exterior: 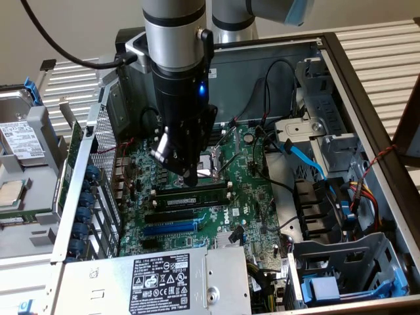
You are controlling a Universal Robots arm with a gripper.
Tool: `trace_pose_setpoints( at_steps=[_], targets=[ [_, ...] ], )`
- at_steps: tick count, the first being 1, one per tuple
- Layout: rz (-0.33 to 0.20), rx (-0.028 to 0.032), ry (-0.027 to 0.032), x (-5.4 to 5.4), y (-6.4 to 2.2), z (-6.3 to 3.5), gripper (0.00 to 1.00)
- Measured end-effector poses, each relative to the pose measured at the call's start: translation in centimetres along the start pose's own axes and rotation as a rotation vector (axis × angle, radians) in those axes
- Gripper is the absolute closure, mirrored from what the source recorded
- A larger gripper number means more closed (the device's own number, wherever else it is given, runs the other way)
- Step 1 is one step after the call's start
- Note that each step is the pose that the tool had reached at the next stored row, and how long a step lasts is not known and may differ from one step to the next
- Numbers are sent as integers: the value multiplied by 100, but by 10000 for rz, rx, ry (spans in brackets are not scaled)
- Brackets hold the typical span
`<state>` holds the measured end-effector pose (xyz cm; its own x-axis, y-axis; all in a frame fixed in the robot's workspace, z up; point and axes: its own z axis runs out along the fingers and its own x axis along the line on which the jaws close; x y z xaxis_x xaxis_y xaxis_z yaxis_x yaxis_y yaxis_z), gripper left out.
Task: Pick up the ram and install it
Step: 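Press down the ram until it locks into place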
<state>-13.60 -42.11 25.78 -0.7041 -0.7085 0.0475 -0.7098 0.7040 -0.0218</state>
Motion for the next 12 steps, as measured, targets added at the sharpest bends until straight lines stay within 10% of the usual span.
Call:
trace_pose_setpoints(
  at_steps=[12],
  targets=[
    [1256, 21, 105, 0, 0, 0, 89]
  ],
)
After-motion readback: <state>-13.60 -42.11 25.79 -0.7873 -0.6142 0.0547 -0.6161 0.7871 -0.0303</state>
